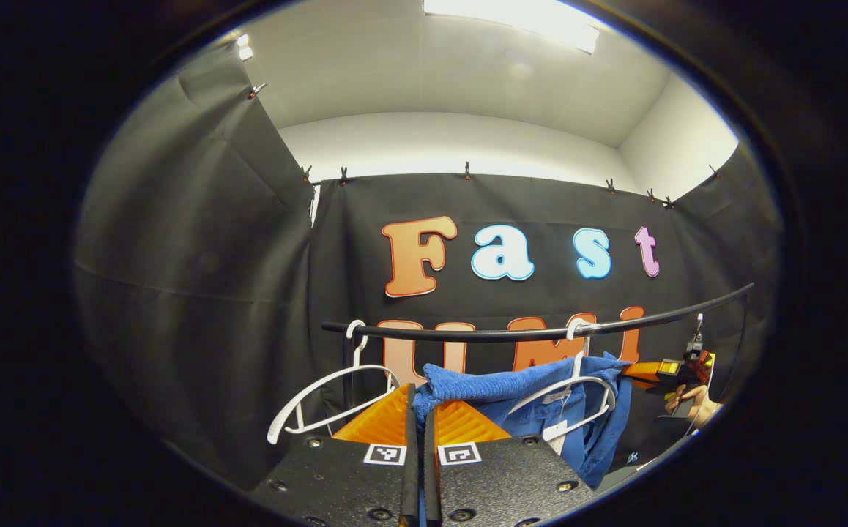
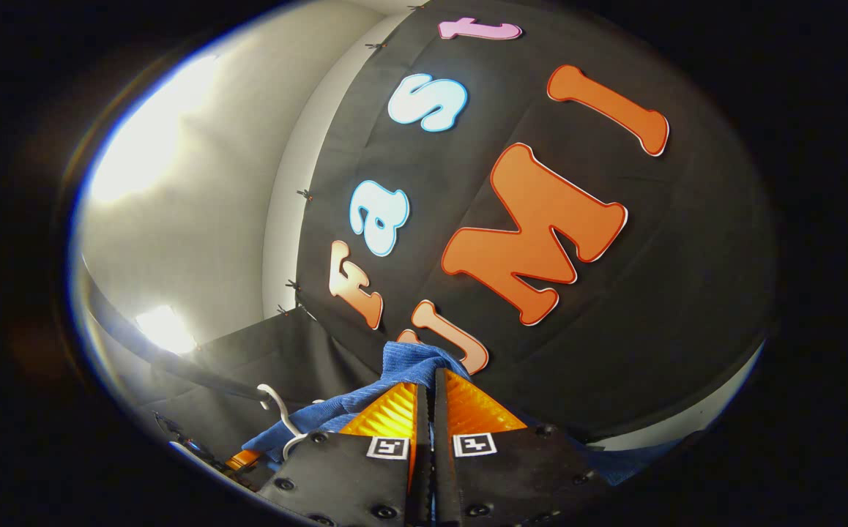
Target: Grasp the clothes on the hanger with both hands and then place them into the laundry hamper below.
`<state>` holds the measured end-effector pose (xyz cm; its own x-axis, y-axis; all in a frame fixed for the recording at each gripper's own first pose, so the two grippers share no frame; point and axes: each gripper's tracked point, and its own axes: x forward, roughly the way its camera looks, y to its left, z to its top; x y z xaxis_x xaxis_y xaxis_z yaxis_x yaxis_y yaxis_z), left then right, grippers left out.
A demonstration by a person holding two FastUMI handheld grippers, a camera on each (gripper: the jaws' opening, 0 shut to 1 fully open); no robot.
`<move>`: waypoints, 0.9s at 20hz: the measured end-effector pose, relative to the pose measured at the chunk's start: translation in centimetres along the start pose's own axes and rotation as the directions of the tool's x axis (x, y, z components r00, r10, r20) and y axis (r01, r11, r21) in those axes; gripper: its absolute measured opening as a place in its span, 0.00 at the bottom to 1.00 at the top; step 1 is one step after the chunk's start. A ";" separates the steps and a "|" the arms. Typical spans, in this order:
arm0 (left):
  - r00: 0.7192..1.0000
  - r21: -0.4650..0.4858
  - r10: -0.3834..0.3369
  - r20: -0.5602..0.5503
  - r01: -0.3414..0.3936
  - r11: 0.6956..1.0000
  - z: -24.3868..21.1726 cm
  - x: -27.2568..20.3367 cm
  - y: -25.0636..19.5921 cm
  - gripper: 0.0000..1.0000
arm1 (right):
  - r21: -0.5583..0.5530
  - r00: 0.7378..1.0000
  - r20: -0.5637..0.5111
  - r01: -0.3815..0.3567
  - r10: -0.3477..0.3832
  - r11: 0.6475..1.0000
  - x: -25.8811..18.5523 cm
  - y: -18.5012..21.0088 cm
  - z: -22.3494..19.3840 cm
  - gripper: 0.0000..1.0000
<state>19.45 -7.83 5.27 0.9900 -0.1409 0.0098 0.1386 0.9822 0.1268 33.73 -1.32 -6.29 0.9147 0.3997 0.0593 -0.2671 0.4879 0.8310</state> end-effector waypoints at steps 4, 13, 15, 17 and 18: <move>1.000 0.005 0.007 0.000 -0.007 1.000 -0.6 1.7 1.1 0.03 | -0.007 1.000 0.008 0.027 -0.027 1.000 0.9 -0.9 -0.3 0.09; 0.995 -0.088 -0.005 -0.096 -0.004 0.996 -6.2 5.4 2.8 0.03 | 0.014 0.988 -0.020 0.153 -0.152 0.988 2.4 -4.6 -1.9 0.09; 0.989 -0.117 -0.015 -0.144 -0.001 0.993 -7.9 5.7 2.7 0.04 | 0.003 0.975 -0.047 0.217 -0.216 0.976 2.6 -6.6 -2.8 0.09; 0.981 -0.155 -0.019 -0.195 -0.011 0.988 -10.0 5.8 3.0 0.03 | 0.012 0.964 -0.072 0.259 -0.257 0.966 2.6 -7.9 -4.0 0.09; 0.977 -0.172 -0.017 -0.213 -0.021 0.985 -10.9 5.6 3.4 0.03 | 0.015 0.962 -0.078 0.265 -0.263 0.964 2.3 -8.1 -4.4 0.09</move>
<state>25.79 -3.89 -5.04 0.9707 -0.1278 -0.2036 0.1209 0.9916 -0.0463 36.66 -0.96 -15.35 0.9263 0.3163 -0.2048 -0.0104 0.5648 0.8252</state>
